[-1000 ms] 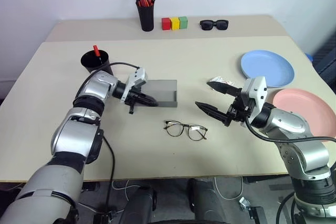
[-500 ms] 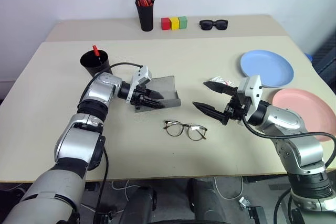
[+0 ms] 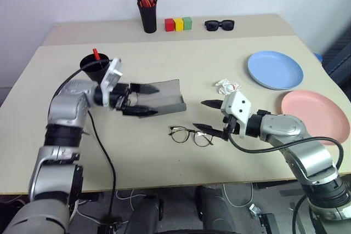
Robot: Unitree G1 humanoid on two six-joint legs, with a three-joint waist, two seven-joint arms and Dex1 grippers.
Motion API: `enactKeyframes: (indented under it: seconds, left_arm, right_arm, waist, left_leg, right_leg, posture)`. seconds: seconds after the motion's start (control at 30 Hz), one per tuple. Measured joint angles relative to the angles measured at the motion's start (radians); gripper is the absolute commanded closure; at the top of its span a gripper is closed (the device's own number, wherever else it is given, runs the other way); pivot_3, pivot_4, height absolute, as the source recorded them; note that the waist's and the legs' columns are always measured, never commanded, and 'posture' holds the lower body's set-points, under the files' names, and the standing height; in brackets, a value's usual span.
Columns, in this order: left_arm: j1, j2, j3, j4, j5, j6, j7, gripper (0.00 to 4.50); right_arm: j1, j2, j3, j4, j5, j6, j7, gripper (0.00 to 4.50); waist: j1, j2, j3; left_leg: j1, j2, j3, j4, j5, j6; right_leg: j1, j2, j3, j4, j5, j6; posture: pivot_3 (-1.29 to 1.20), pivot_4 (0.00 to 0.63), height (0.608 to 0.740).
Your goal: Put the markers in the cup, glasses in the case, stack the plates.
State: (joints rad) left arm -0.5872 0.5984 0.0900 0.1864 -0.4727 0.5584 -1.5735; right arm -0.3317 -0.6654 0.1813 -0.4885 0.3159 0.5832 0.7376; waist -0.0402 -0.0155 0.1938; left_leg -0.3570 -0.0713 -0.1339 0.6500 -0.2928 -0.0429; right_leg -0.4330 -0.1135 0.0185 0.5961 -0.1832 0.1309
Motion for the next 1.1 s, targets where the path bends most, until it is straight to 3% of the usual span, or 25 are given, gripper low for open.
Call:
enactKeyframes:
  seconds: [0.23, 0.33, 0.47, 1.1]
  left_arm:
    - [0.288, 0.099, 0.141, -0.29, -0.11, 0.04, 0.126, 0.01]
    - [0.355, 0.118, 0.144, -0.334, -0.124, 0.035, 0.151, 0.0]
    - [0.378, 0.129, 0.144, -0.37, -0.135, 0.013, 0.191, 0.0]
    - [0.351, 0.127, 0.08, -0.398, -0.152, -0.022, 0.242, 0.0]
  right_arm:
    - [-0.031, -0.037, 0.1, -0.013, -0.06, 0.113, 0.01, 0.83]
    - [-0.058, -0.017, 0.138, -0.006, -0.077, 0.138, 0.012, 1.72]
    - [-0.058, -0.017, 0.196, 0.031, -0.112, 0.14, 0.019, 3.69]
    - [-0.119, -0.082, 0.158, 0.011, -0.137, 0.195, 0.077, 3.69]
  waist:
    - [0.023, 0.0, 0.0]
    - [0.03, -0.001, 0.0]
    - [0.03, -0.001, 0.0]
    - [0.027, -0.001, 0.0]
  left_leg:
    - [0.0, 0.0, 0.002, 0.001, 0.0, 0.0]
    - [0.0, 0.0, 0.001, 0.001, 0.0, 0.0]
    - [0.0, -0.001, 0.001, 0.001, 0.0, 0.0]
    - [0.0, -0.001, 0.001, 0.0, 0.0, 0.0]
  right_leg:
    - [0.0, -0.001, 0.0, -0.001, 0.0, 0.0]
    - [0.001, -0.001, 0.0, -0.001, 0.0, -0.001]
    - [0.001, -0.002, 0.0, -0.002, 0.0, -0.001]
    - [0.001, -0.001, 0.0, -0.002, 0.0, -0.001]
  posture:
    - [0.0, 0.15, 0.74]
    - [0.0, 0.15, 0.74]
    - [0.0, 0.15, 0.74]
    - [0.0, 0.15, 0.74]
